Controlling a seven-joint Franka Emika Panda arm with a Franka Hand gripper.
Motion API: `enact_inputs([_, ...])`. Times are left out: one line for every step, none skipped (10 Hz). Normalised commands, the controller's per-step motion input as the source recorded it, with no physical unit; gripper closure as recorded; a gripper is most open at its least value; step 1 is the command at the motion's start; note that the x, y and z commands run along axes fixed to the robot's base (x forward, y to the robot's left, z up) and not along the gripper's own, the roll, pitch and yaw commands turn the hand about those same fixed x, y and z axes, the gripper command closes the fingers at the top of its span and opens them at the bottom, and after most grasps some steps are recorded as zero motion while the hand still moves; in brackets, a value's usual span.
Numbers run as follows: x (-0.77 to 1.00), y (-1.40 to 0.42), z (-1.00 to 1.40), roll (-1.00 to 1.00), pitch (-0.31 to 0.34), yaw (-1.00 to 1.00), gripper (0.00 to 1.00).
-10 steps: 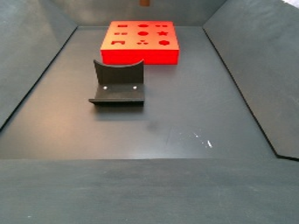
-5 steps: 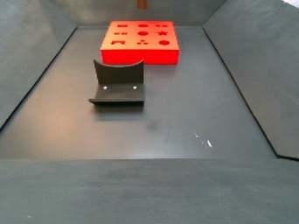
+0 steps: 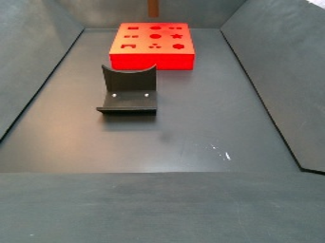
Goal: Insert the oval object.
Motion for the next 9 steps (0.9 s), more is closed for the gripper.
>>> enact_inputs([0.00, -0.07, -0.23, 0.00, 0.000, 0.00, 1.00])
enact_inputs([0.04, -0.14, -0.27, 0.00, 0.000, 0.00, 1.00])
enact_inputs([0.15, -0.15, -0.15, 0.00, 0.000, 0.00, 1.00])
enact_inputs([0.10, -0.10, -0.07, -0.02, 0.000, 0.00, 1.00])
enact_inputs([0.00, 0.00, 0.00, 0.01, 0.000, 0.00, 1.00])
enact_inputs([0.10, 0.00, -0.17, 0.11, 0.019, 0.00, 1.00])
enact_inputs([0.18, -0.04, -0.33, 0.26, 0.067, -0.04, 1.00])
enact_inputs([0.20, -0.11, -0.30, 0.33, 0.110, -0.17, 1.00])
enact_inputs([0.12, -0.14, -0.12, 0.17, 0.053, -0.25, 1.00])
